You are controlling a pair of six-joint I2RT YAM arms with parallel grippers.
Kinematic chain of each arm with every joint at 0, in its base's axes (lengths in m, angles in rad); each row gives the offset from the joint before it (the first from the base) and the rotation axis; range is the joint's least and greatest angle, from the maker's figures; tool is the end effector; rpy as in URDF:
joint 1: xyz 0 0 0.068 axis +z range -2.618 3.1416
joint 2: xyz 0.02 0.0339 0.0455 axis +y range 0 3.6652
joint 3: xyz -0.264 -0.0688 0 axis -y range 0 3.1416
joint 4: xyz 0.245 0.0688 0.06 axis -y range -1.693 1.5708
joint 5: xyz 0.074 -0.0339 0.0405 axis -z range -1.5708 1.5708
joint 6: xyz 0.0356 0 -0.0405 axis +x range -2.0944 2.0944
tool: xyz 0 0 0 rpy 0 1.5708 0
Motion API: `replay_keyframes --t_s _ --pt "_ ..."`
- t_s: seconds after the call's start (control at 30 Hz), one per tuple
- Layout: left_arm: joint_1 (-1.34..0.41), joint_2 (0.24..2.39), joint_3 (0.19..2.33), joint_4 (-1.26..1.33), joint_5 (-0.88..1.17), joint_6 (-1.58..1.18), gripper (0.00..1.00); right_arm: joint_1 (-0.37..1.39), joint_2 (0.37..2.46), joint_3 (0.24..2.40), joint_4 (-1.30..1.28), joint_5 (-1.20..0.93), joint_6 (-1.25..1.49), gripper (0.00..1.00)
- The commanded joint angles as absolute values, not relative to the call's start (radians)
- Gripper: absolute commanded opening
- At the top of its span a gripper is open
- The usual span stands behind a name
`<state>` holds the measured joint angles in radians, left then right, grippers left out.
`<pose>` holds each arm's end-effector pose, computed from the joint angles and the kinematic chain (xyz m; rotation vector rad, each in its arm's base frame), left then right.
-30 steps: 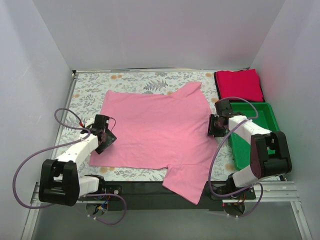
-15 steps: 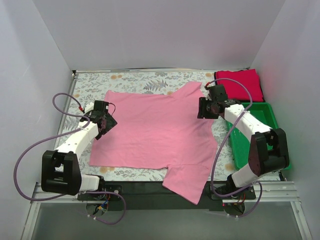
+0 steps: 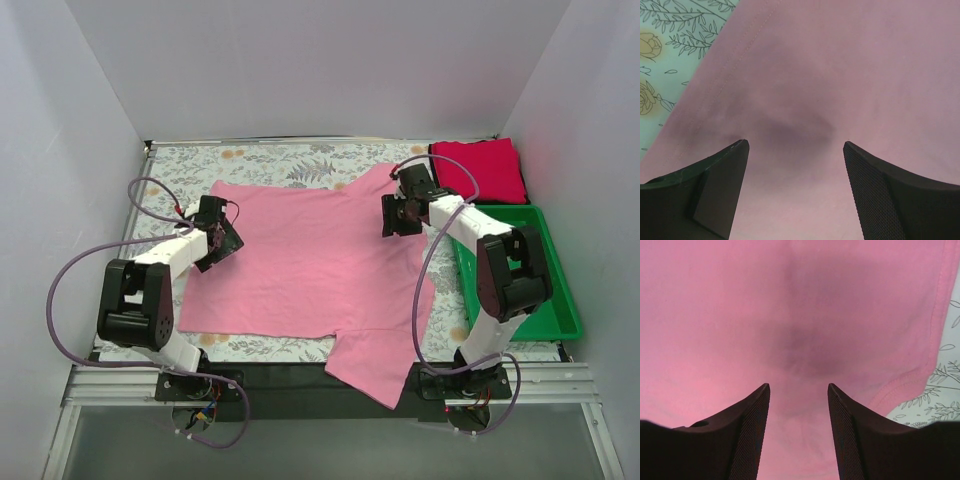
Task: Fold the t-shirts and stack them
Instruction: Flatten the tshirt out
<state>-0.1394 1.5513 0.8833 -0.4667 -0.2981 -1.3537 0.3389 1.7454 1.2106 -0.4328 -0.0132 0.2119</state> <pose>0.2886 -0.0299 0.1749 -1.5672 2.1031 -0.1055 0.3482 0.1233 0.2100 -0.1674 2.5494 0.2324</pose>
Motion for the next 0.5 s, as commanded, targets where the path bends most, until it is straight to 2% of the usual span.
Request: replay_keyframes --t_s 0.0,0.47 --pt "-0.137 1.577 0.890 -0.460 -0.330 -1.356 0.71 0.354 1.785 1.238 -0.414 -0.008 0.212 0.48" --pt "-0.124 1.575 0.697 -0.494 -0.278 -1.466 0.69 0.382 1.779 1.022 -0.380 0.067 0.224 0.50"
